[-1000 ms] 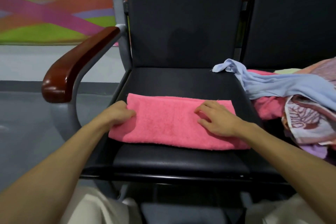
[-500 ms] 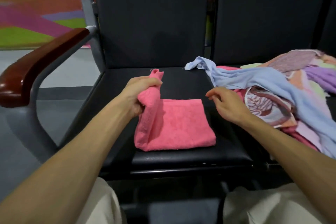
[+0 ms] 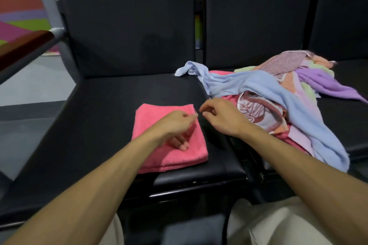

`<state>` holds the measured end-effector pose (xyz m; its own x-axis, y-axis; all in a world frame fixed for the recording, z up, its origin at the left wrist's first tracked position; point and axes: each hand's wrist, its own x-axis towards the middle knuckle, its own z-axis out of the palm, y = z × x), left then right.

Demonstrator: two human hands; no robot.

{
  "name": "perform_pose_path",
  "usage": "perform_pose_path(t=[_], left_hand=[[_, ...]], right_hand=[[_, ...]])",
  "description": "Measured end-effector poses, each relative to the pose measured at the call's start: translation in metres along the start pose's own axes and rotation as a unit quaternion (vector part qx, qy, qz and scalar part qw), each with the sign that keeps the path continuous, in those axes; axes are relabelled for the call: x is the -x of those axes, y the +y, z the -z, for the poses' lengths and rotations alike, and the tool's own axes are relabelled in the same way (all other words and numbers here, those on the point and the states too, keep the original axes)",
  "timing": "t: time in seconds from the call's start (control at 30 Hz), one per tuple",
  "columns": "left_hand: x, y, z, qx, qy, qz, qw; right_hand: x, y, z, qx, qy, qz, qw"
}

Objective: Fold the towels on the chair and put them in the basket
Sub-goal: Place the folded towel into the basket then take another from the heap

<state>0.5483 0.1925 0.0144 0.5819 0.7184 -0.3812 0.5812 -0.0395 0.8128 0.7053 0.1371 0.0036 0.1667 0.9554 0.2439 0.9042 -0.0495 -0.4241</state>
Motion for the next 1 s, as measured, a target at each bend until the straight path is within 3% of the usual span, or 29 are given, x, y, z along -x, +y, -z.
perform_pose_path(t=[0.07, 0.13, 0.23, 0.33, 0.5, 0.63, 0.7, 0.87, 1.0], left_hand=[[-0.003, -0.009, 0.013, -0.023, 0.079, -0.056, 0.995], [-0.007, -0.028, 0.033, -0.173, 0.168, -0.146, 0.96], [-0.007, -0.058, 0.062, -0.38, 0.14, -0.219, 0.888], [-0.001, -0.075, 0.086, -0.446, 0.125, -0.222, 0.858], [0.022, -0.097, 0.12, -0.436, 0.107, -0.172, 0.877], [0.046, -0.114, 0.141, -0.318, 0.049, -0.194, 0.927], [0.054, -0.127, 0.151, -0.31, 0.019, -0.204, 0.929], [0.056, -0.151, 0.164, -0.329, 0.026, -0.241, 0.913], [0.046, -0.155, 0.161, -0.326, 0.062, -0.273, 0.903]], right_hand=[[0.005, -0.015, 0.003, -0.032, -0.008, 0.052, 0.998], [0.011, -0.033, 0.003, -0.068, -0.056, 0.093, 0.992], [0.013, -0.047, -0.004, -0.025, -0.189, 0.121, 0.974], [0.004, -0.054, -0.011, 0.081, -0.211, 0.126, 0.966], [-0.018, -0.076, -0.023, 0.235, -0.208, 0.124, 0.941], [-0.031, -0.087, -0.043, 0.276, -0.23, 0.126, 0.925], [-0.035, -0.087, -0.051, 0.286, -0.233, 0.134, 0.92], [-0.037, -0.087, -0.052, 0.204, -0.097, 0.208, 0.952], [-0.028, -0.087, -0.044, 0.115, -0.234, 0.163, 0.952]])
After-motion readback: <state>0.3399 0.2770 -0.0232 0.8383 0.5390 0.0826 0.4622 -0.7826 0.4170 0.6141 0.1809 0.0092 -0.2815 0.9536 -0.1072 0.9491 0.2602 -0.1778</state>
